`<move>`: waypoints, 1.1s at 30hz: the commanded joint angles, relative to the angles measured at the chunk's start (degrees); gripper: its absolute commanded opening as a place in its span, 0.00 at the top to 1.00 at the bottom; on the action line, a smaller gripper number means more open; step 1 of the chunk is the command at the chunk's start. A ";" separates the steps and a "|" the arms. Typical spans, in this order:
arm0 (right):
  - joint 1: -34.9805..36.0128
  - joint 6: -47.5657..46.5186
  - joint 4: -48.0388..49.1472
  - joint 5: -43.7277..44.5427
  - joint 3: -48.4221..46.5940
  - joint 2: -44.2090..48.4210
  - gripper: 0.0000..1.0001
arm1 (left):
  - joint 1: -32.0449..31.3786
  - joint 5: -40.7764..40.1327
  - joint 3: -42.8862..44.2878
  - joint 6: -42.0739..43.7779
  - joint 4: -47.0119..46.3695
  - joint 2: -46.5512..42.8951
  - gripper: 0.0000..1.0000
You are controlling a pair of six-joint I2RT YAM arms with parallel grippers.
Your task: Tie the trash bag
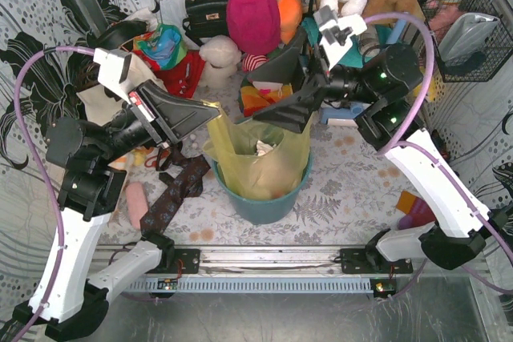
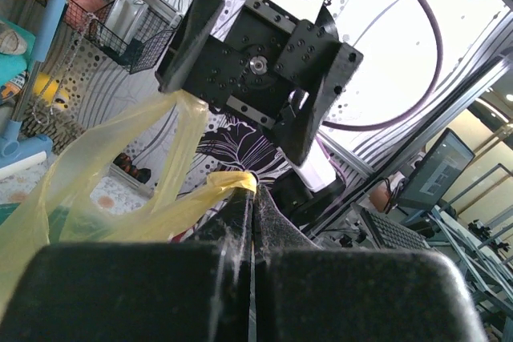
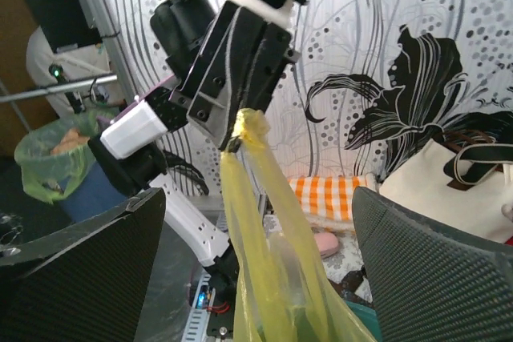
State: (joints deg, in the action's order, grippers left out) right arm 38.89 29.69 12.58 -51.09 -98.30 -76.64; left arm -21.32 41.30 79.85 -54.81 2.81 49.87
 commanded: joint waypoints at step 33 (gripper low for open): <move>14.01 -18.85 -10.85 2.62 -10.36 -9.99 0.84 | 0.19 0.65 -0.06 -0.02 -1.30 -2.16 0.66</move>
State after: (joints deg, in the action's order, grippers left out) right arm 52.62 11.11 -0.12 -48.62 -108.97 -88.01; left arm -21.32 42.04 79.61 -56.62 2.09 48.82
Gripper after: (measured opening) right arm 0.217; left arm 0.168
